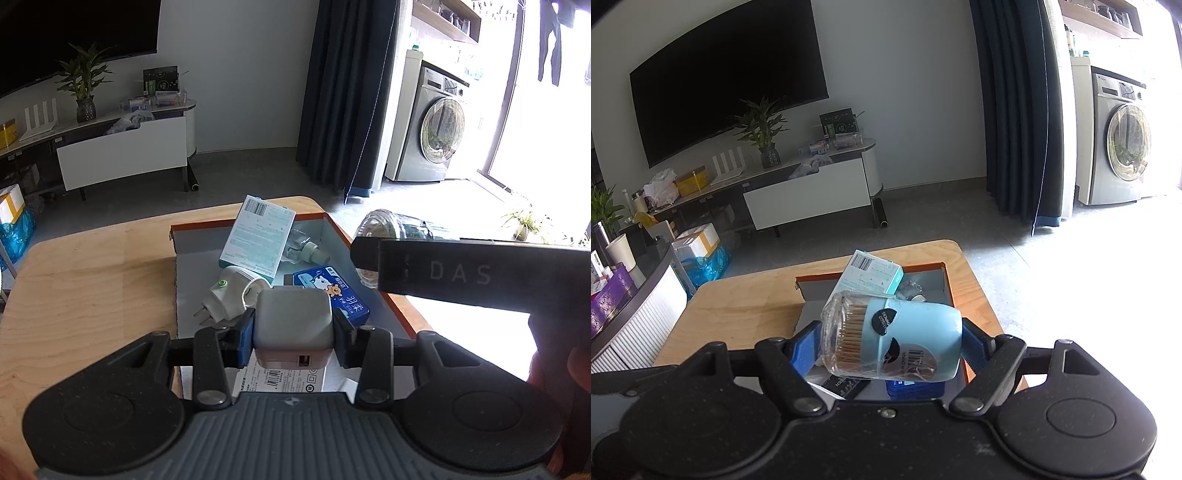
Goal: Organize rigid objects
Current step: 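Carry the white cube charger with left tool while right tool carries the toothpick jar over the box, then lower and release the toothpick jar with right tool while left tool releases the cube charger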
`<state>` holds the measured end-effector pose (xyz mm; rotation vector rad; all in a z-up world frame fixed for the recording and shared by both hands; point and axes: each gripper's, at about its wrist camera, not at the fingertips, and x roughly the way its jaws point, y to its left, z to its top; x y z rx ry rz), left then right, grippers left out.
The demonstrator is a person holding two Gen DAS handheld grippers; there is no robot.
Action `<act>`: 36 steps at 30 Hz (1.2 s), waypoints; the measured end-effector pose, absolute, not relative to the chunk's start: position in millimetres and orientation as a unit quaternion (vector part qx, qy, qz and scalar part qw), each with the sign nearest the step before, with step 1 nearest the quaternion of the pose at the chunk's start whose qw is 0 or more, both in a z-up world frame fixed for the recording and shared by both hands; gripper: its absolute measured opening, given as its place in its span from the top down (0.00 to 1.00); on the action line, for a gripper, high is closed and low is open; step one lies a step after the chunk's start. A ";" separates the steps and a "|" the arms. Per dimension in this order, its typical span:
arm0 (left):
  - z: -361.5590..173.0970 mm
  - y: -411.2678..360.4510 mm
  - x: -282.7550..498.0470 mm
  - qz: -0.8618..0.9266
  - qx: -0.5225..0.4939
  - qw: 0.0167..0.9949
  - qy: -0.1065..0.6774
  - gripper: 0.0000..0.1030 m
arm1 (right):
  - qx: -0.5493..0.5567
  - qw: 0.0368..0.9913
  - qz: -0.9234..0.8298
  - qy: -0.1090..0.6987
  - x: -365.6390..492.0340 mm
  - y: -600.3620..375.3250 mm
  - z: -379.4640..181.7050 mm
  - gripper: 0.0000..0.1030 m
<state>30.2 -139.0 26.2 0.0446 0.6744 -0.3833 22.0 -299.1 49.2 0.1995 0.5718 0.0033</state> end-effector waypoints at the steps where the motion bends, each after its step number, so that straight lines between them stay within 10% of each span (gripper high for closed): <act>1: 25.7 -139.3 30.2 -0.187 0.022 0.925 0.329 0.60 | 0.097 0.954 0.002 0.283 23.3 -299.4 48.6 0.10; 36: 12.9 -152.3 45.5 -0.197 0.023 0.916 0.348 0.59 | 0.081 0.940 0.021 0.332 75.7 -302.2 32.0 0.10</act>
